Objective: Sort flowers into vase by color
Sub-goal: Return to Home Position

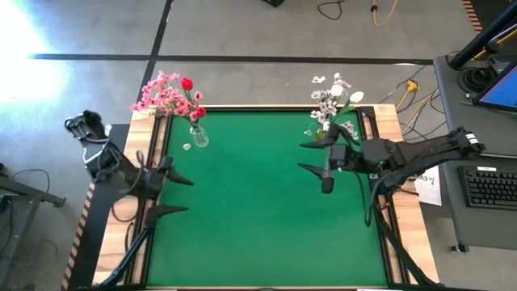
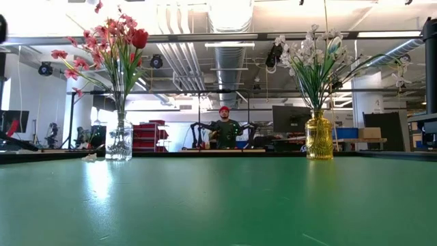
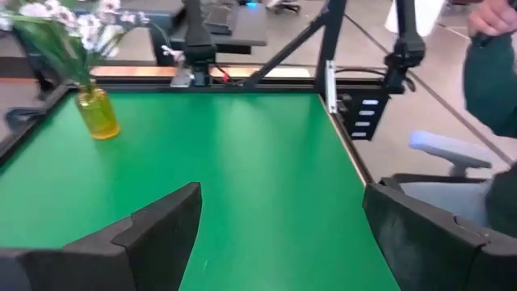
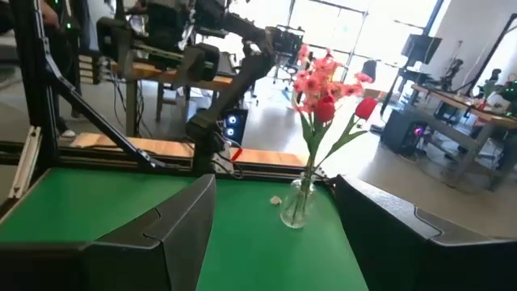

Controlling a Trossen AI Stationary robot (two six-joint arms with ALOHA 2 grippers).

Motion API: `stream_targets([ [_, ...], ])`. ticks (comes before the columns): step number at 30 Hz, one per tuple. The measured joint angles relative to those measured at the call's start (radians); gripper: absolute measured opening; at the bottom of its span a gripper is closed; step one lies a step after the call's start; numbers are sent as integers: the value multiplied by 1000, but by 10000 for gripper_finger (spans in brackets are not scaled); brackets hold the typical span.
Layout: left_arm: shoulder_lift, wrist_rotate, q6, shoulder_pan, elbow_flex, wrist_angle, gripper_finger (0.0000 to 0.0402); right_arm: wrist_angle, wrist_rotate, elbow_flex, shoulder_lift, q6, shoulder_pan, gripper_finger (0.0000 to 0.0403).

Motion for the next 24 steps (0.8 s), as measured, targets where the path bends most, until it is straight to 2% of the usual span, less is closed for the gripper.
stream_targets([
  [3, 0, -167, -77, -116, -15, -27, 322, 11, -3, -52, -56, 18, 0, 249],
  [5, -7, -220, -133, -168, -35, -59, 317, 11, -6, -79, -89, 20, 0, 249],
  [8, -26, -225, -199, -210, -89, -65, 311, 11, -22, -120, -142, 27, 0, 249],
  [16, -87, -207, -263, -213, -251, 0, 301, 8, -25, -202, -231, 58, 0, 249],
  [20, -111, -215, -245, -208, -328, 96, 254, 8, -24, -227, -251, 64, 0, 249],
  [24, -119, -227, -172, -179, -395, 207, 168, 8, -24, -250, -265, 71, 0, 249],
])
